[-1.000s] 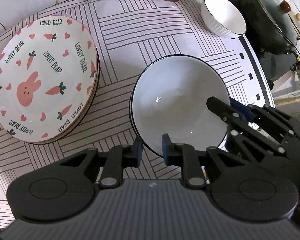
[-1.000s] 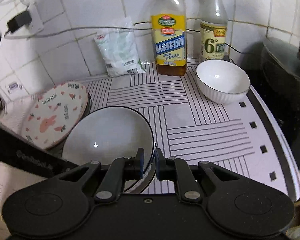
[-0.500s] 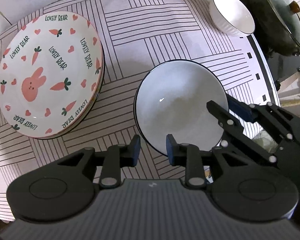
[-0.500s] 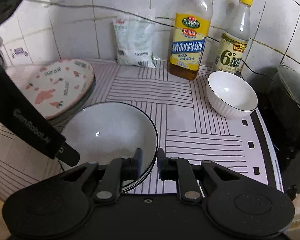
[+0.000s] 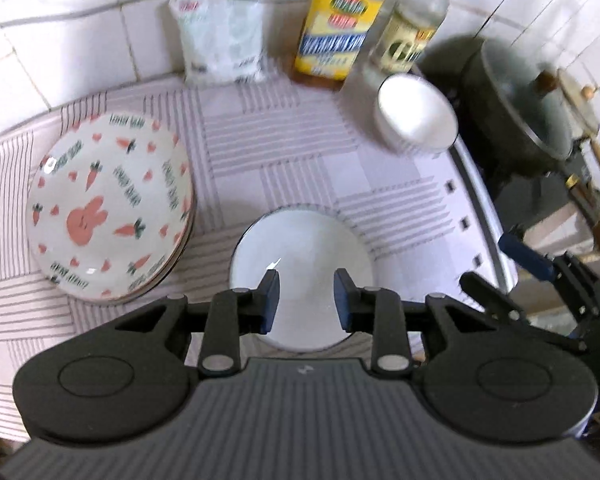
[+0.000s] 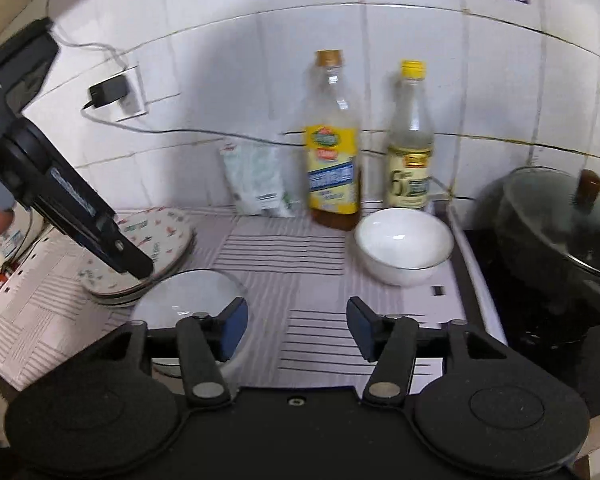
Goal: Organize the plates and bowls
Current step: 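Move the left gripper to the last white bowl and grasp its rim, then carry the bowl onto the bowl stack and open the left gripper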
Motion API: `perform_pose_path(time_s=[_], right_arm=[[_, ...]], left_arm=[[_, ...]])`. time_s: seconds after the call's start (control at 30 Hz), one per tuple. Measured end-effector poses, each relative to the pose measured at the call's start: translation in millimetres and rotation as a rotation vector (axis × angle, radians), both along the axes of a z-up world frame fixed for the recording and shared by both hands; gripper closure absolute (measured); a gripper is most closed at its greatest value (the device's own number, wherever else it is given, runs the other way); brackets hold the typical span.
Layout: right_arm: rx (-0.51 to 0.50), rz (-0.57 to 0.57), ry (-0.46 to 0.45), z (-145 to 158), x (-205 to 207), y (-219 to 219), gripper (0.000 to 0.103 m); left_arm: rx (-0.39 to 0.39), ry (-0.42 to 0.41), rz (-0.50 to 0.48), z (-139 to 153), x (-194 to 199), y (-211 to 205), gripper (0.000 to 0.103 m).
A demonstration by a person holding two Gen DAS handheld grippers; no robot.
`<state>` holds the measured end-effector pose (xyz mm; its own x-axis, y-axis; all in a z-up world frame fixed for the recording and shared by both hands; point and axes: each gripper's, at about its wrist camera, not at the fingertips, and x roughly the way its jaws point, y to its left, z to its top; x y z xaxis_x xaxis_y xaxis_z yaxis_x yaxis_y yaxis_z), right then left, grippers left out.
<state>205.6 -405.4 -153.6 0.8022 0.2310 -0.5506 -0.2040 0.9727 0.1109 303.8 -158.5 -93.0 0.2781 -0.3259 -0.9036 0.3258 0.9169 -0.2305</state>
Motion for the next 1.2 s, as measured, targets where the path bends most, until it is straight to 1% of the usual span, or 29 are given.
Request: perform_pose_path(time_s=[0.07, 0.17, 0.2, 0.23, 0.3, 0.37, 0.4, 0.47, 0.53, 0.63, 0.67, 0.77, 0.83, 1.03, 1.13, 1.2], right_arm=[[-0.010, -0.016, -0.008, -4.8, 2.5, -10.0, 0.038], [-0.068, -0.018, -0.019, -14.0, 14.0, -16.3, 0.033], [-0.084, -0.017, -0.022, -17.5, 18.4, -18.7, 0.030], [-0.101, -0.011, -0.024, -24.0, 25.0, -19.9, 0.028], [-0.121, -0.016, -0.017, -36.5, 36.6, -22.8, 0.026], [-0.140, -0.051, 0.017, -49.5, 53.6, -23.6, 0.019], [-0.133, -0.069, 0.026, -54.6, 59.8, -24.9, 0.013], [-0.110, -0.098, 0.038, -64.5, 73.9, -27.6, 0.013], [-0.092, -0.111, 0.047, -73.7, 87.9, -30.8, 0.012], [-0.105, -0.115, 0.064, -85.4, 107.2, -29.4, 0.011], [-0.105, -0.119, 0.068, -88.2, 112.4, -29.0, 0.011], [-0.085, -0.133, 0.091, -98.2, 131.9, -30.4, 0.011], [-0.078, -0.146, 0.102, -102.1, 140.9, -33.3, 0.011], [-0.064, -0.147, 0.093, -110.0, 164.7, -39.2, 0.011], [-0.075, -0.142, 0.087, -113.1, 173.3, -37.2, 0.011], [-0.095, -0.145, 0.087, -115.5, 179.7, -35.1, 0.011]], left_arm=[[-0.026, -0.019, 0.001, 4.6, 1.3, -8.4, 0.072], [-0.053, -0.049, -0.014, 6.8, 4.5, -22.9, 0.065], [-0.062, -0.060, -0.022, 5.7, 7.0, -28.8, 0.062], [-0.066, -0.066, -0.028, 3.7, 9.0, -33.8, 0.062], [-0.053, -0.067, -0.038, -2.9, 16.3, -48.4, 0.062], [-0.050, -0.069, -0.051, -7.9, 22.4, -61.1, 0.060], [-0.048, -0.069, -0.053, -10.8, 26.3, -66.8, 0.057], [-0.052, -0.072, -0.049, -16.8, 35.7, -78.0, 0.054], [-0.051, -0.070, -0.040, -22.0, 46.1, -86.1, 0.049], [-0.060, -0.076, -0.029, -29.9, 63.2, -97.4, 0.042], [-0.070, -0.075, -0.027, -33.7, 70.4, -101.1, 0.041], [-0.081, -0.054, -0.023, -47.3, 90.0, -114.0, 0.041], [-0.071, -0.029, -0.036, -60.1, 104.7, -125.5, 0.042], [-0.087, 0.025, -0.036, -96.1, 135.7, -144.3, 0.046], [-0.099, 0.051, -0.023, -109.2, 146.1, -150.2, 0.056], [-0.101, 0.044, -0.031, -113.9, 149.0, -155.2, 0.065]])
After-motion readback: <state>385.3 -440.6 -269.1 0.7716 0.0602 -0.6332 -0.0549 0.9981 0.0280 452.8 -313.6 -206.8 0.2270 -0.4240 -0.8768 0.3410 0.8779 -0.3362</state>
